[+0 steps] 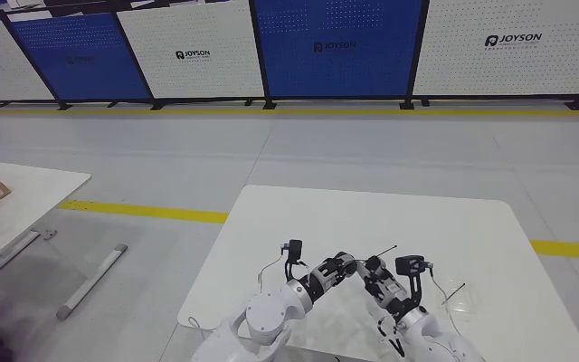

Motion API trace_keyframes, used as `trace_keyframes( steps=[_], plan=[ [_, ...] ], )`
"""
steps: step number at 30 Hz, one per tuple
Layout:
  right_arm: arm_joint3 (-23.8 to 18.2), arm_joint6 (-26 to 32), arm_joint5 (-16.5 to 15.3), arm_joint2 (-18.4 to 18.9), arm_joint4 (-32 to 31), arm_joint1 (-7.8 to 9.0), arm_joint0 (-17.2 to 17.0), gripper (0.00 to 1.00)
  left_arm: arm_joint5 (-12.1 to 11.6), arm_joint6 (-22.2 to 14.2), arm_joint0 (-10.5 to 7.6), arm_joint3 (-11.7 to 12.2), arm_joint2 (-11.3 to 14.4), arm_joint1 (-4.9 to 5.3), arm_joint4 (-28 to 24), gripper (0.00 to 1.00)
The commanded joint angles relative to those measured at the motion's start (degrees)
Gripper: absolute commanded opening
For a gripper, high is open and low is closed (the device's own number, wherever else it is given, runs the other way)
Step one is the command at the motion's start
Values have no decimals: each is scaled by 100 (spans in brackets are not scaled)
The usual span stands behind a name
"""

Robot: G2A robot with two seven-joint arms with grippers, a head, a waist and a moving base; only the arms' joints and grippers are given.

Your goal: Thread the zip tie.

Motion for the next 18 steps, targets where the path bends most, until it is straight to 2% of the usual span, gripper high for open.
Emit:
trace_keyframes(
  steps=[1,5,9,18],
  plan=[
    [-7,-7,11,-12,-9,-2,8,31,5,-9,-11,15,5,0,-10,0],
    [-5,-25,32,-26,-28,-3,20,22,-2,-21,-21,31,12,2,-8,0],
    [-3,-41,50,-32,-37,-3,23,0,-3,-13,-22,39,12,4,-2,0],
    [14,-34,59,-38,-62,2,16,0,-45,-23,-24,34,19,8,-20,0]
  ],
)
